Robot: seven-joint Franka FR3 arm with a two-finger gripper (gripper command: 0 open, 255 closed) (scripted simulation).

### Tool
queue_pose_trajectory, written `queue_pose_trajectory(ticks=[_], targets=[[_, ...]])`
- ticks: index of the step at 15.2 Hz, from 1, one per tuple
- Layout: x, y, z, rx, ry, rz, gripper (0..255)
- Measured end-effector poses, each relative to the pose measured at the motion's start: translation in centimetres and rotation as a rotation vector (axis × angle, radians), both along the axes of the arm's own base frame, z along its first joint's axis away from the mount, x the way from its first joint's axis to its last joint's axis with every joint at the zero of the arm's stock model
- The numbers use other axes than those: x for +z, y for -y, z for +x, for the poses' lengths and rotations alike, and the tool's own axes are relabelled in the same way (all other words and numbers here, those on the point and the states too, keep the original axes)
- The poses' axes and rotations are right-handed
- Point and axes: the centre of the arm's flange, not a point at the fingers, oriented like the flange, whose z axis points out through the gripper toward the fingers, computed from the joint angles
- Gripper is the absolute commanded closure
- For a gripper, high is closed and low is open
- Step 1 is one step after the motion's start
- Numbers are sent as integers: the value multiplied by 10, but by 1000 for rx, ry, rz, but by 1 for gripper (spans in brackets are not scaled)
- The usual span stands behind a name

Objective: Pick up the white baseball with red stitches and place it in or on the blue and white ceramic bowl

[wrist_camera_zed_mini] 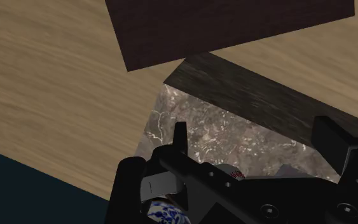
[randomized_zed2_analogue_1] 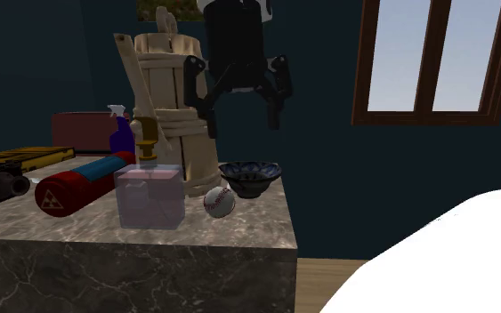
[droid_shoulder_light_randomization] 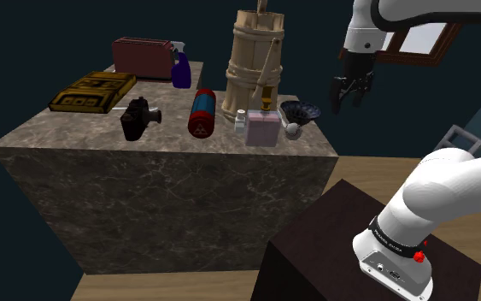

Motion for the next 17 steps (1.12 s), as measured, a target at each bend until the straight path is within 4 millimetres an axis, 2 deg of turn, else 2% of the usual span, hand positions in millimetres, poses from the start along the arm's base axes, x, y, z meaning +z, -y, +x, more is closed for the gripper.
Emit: queue_pose_trajectory(ticks=[1,3,7,11,17], targets=[[0,0,0,0,0,0,0],[-9,1,15,-11,-14,-6,0],[-38,6,61,-45,-59,-23,0],[-75,4,108,-81,-105,-42,0],[-128,18,180,-135,-173,-70,0]])
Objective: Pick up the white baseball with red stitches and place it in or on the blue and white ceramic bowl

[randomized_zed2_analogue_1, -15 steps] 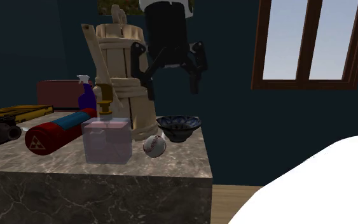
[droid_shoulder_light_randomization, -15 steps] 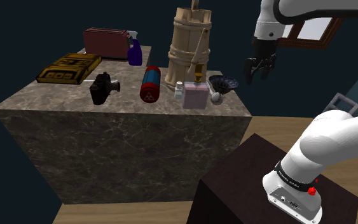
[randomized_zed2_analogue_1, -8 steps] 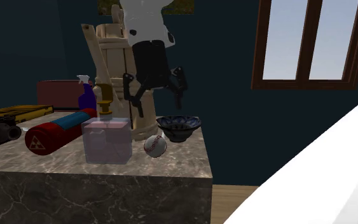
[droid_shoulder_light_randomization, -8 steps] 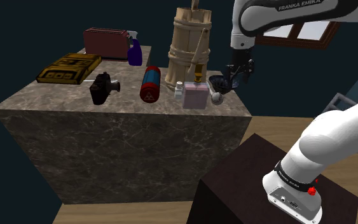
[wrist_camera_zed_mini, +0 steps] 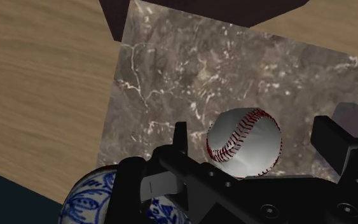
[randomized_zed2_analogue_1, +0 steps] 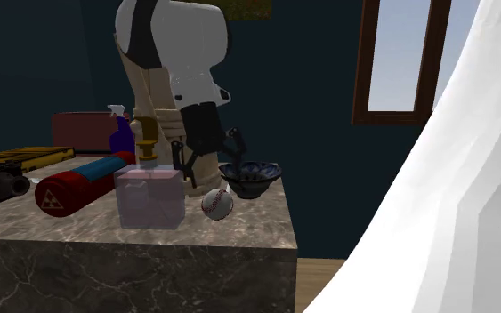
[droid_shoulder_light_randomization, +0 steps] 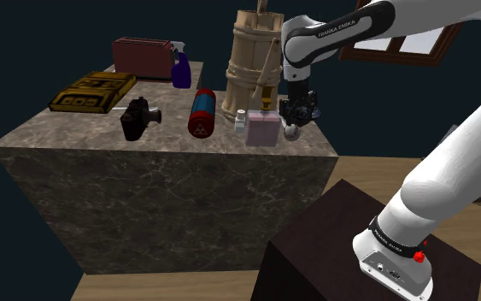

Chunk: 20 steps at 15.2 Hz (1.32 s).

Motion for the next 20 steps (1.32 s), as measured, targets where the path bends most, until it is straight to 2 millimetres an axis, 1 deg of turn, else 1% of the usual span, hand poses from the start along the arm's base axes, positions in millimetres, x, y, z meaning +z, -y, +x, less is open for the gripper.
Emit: queue_pose_trajectory(ticks=[1,2,5,10,15,16,17,18,19,20], targets=[[-3,3,9,-12,-8,-6,0],[-2,3,9,-18,-15,-8,0],[-2,5,8,-18,-9,-11,0],[-4,6,0,-19,64,-15,0],[-4,8,2,-17,77,-15,0],[-4,13,3,-16,85,-14,0],[-3,12,6,-23,86,-19,255],[3,6,8,-23,99,-21,255],[-11,1,8,-20,68,-17,255],[-20,1,8,-17,51,-14,255]])
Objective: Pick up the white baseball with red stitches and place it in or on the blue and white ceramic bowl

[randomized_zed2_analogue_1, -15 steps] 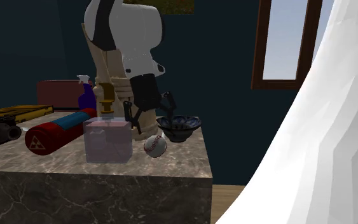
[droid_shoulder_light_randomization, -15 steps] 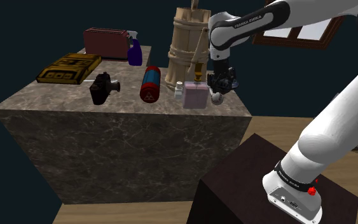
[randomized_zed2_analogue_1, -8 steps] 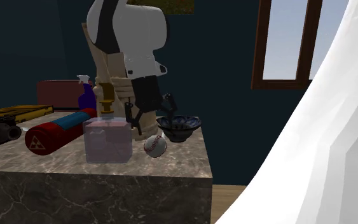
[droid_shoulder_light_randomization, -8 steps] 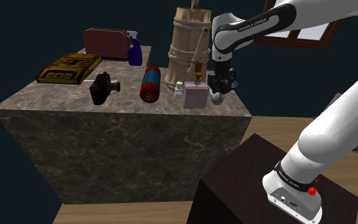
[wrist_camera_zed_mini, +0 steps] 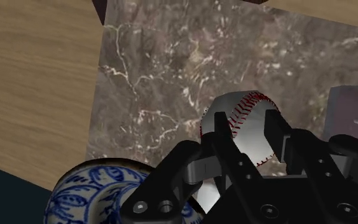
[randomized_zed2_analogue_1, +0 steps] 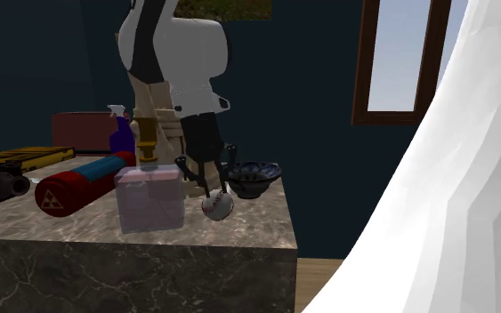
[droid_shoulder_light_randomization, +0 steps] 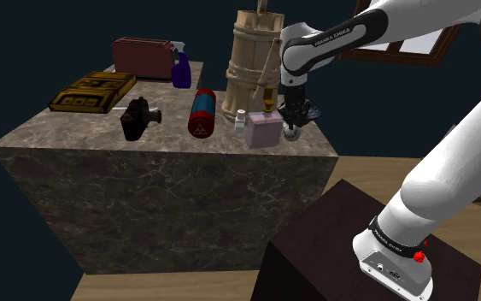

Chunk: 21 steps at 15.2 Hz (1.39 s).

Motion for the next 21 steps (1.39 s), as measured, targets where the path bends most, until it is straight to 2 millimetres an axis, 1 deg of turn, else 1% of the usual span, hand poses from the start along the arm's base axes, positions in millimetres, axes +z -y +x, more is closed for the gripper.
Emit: queue_pose_trajectory(ticks=[2,6,10,15,16,17,18,19,21], targets=[[1,0,-4,-1,24,-2,255],[1,1,-4,3,16,0,255],[2,3,7,8,-4,3,255],[4,5,2,3,-55,4,255],[5,5,2,3,-55,4,0],[5,5,2,3,-54,4,0],[2,9,-7,-31,-13,-11,0],[3,13,-12,-78,80,-31,0],[-1,15,-15,-119,166,-44,0]])
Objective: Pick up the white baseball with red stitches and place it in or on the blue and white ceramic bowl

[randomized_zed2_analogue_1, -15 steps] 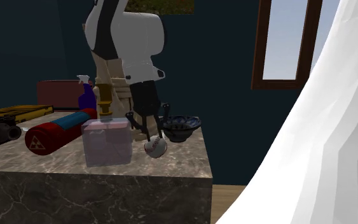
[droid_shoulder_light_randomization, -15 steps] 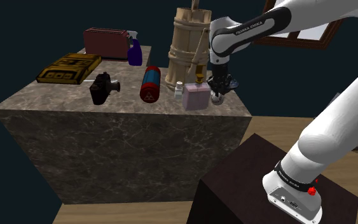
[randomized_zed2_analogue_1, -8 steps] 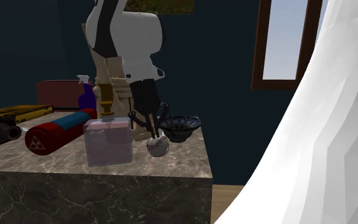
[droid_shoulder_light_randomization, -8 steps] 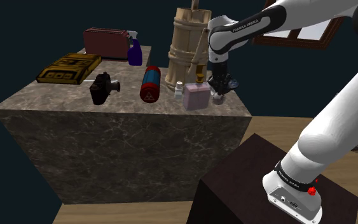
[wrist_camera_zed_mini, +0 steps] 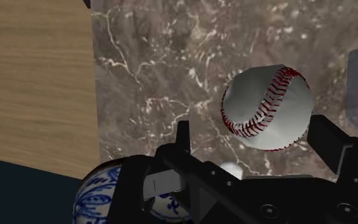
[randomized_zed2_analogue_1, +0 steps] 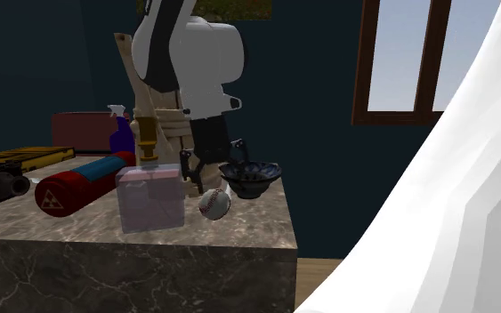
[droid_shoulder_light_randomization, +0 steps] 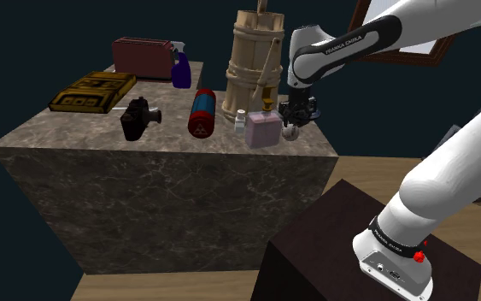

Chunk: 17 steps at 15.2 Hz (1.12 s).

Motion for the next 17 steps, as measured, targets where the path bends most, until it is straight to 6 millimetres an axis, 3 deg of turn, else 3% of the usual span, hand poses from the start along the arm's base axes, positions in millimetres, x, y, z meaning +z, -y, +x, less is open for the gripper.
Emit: queue_pose_trajectory(ticks=[6,12,13,17], targets=[[-28,2,-2,-11,28,-3,0],[-33,2,-3,-11,28,-3,0],[-33,2,-3,-11,27,-3,255],[-33,3,-3,-12,28,-3,255]])
